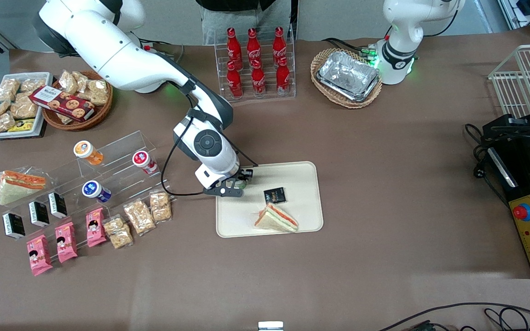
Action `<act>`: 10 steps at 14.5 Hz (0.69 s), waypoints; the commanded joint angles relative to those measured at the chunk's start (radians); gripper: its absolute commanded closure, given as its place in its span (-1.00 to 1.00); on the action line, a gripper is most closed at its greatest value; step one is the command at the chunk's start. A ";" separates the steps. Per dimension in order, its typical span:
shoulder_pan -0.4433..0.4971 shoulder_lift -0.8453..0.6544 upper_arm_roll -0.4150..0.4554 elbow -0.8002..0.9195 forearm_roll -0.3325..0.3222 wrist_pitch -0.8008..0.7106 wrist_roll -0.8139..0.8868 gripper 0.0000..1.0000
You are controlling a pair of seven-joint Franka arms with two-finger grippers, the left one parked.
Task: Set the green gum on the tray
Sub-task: 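Lower the green cup onto the tray and open the right gripper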
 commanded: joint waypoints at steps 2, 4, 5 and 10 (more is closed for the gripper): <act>-0.045 -0.025 0.016 0.020 -0.024 -0.028 0.000 -1.00; -0.056 -0.136 0.023 0.015 -0.013 -0.173 -0.017 -1.00; -0.057 -0.199 0.023 0.015 -0.008 -0.245 -0.044 -1.00; -0.154 -0.499 -0.050 0.018 0.238 -0.494 -0.326 -1.00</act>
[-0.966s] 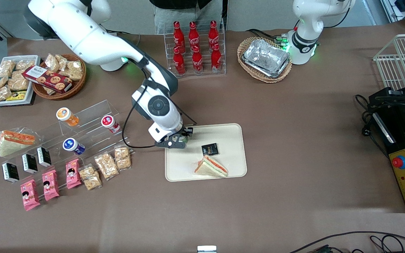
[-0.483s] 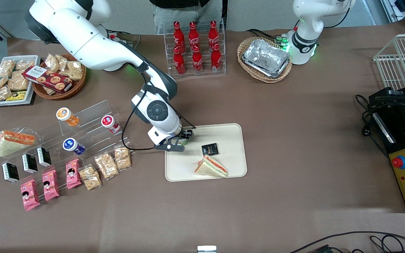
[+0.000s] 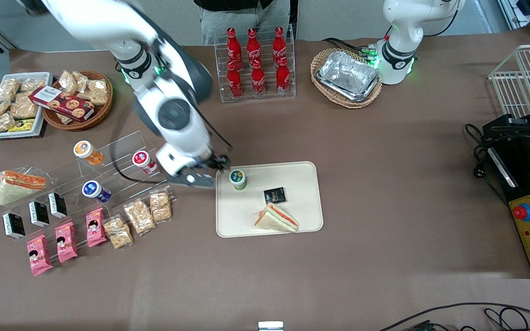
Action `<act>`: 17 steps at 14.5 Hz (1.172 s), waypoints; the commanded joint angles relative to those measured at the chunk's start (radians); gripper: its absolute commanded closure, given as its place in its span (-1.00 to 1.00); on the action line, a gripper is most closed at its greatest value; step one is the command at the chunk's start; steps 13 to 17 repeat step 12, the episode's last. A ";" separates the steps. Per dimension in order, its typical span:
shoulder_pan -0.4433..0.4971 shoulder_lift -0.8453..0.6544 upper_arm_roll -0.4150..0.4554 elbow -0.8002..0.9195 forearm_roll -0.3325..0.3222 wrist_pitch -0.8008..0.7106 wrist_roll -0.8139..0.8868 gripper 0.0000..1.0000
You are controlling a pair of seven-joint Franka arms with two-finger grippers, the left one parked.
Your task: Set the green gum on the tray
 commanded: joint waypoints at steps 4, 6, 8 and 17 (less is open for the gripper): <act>-0.062 -0.299 -0.312 -0.035 0.173 -0.208 -0.490 -1.00; -0.062 -0.332 -0.429 -0.033 0.173 -0.218 -0.648 -1.00; -0.062 -0.355 -0.516 -0.032 0.173 -0.219 -0.750 -1.00; -0.060 -0.365 -0.570 0.003 0.168 -0.259 -0.758 -1.00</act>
